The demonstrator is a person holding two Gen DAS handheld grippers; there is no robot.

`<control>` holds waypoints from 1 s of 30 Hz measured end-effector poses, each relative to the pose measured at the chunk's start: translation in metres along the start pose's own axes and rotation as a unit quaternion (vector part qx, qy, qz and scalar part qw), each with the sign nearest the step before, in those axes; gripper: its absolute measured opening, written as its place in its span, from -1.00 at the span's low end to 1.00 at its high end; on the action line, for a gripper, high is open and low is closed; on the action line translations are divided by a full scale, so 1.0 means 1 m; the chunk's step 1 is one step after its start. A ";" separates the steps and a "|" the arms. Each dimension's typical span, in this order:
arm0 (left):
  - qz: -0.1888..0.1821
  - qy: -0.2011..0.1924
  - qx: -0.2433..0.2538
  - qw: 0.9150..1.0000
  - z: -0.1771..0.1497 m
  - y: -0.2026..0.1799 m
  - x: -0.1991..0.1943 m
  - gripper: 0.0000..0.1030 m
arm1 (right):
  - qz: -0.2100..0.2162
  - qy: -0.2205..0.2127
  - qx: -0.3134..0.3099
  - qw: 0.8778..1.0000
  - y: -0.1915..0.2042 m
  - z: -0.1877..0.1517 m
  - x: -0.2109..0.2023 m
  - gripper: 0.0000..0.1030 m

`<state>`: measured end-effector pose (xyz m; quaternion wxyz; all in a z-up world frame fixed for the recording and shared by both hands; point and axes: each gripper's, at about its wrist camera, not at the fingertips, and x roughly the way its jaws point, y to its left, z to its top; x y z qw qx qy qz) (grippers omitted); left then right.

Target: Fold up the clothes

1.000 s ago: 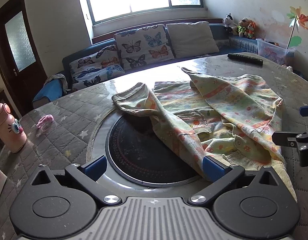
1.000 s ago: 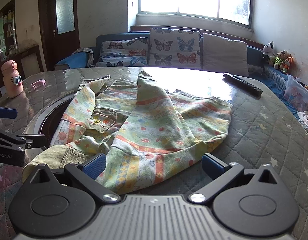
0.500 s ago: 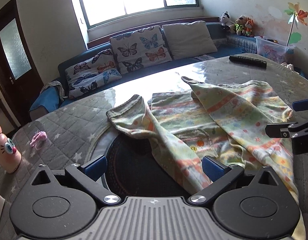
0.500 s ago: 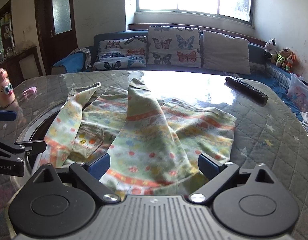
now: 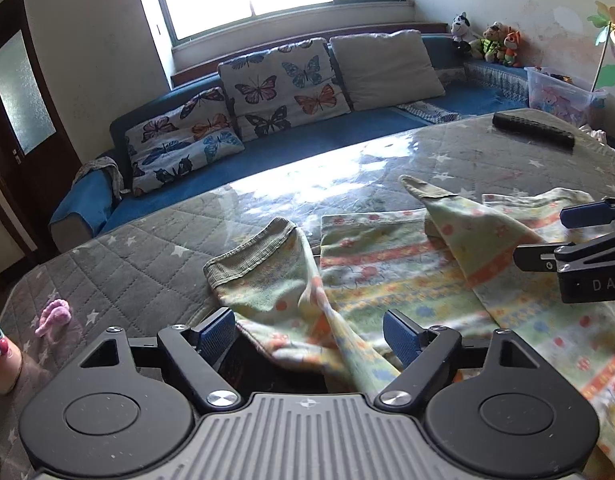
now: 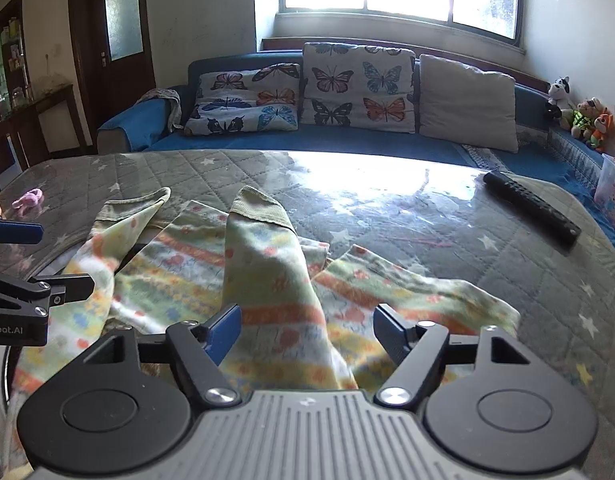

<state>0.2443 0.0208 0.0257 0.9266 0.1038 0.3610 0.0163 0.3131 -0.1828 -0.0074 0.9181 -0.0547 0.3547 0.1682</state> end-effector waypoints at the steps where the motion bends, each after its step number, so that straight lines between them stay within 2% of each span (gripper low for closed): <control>1: -0.001 0.006 -0.001 1.000 0.002 0.001 0.006 0.62 | 0.003 0.004 0.000 1.000 -0.001 0.003 0.008 0.33; 3: -0.002 0.017 -0.002 1.000 0.004 0.003 0.017 0.60 | 0.009 0.014 0.000 1.000 -0.001 0.005 0.019 0.22; 5: -0.003 0.027 0.000 1.000 0.004 0.004 0.026 0.37 | 0.014 0.024 0.003 1.000 -0.002 0.006 0.029 -0.03; 6: -0.004 0.033 0.000 0.999 0.003 0.004 0.029 0.11 | 0.016 0.026 0.004 1.000 -0.003 0.006 0.031 -0.12; 7: -0.010 0.037 -0.002 0.999 0.002 0.006 0.031 -0.15 | 0.024 0.028 0.009 0.999 -0.004 0.005 0.033 -0.36; 8: -0.016 0.041 -0.004 0.999 0.000 0.007 0.033 -0.27 | 0.030 0.029 0.013 0.999 -0.005 0.005 0.033 -0.51; 9: -0.023 0.045 -0.007 0.999 -0.002 0.009 0.035 -0.54 | 0.032 0.029 0.015 0.999 -0.005 0.004 0.033 -0.58; 10: -0.025 0.043 -0.008 0.999 -0.004 0.009 0.034 -0.71 | 0.031 0.026 0.017 0.999 -0.006 0.004 0.031 -0.73; 12: -0.024 0.038 -0.011 0.999 -0.007 0.010 0.030 -0.84 | 0.033 0.021 0.022 0.999 -0.007 0.004 0.025 -0.87; 15: -0.009 0.027 -0.017 0.999 -0.013 0.016 0.016 -0.92 | 0.029 0.008 0.029 0.999 -0.011 0.003 0.010 -0.90; 21: 0.022 0.019 -0.046 0.999 -0.035 0.042 -0.017 -0.95 | 0.013 -0.020 0.048 0.999 -0.029 -0.005 -0.034 -0.91; 30: 0.061 0.012 -0.093 0.994 -0.080 0.077 -0.069 -0.96 | -0.028 -0.044 0.090 0.995 -0.057 -0.045 -0.097 -0.92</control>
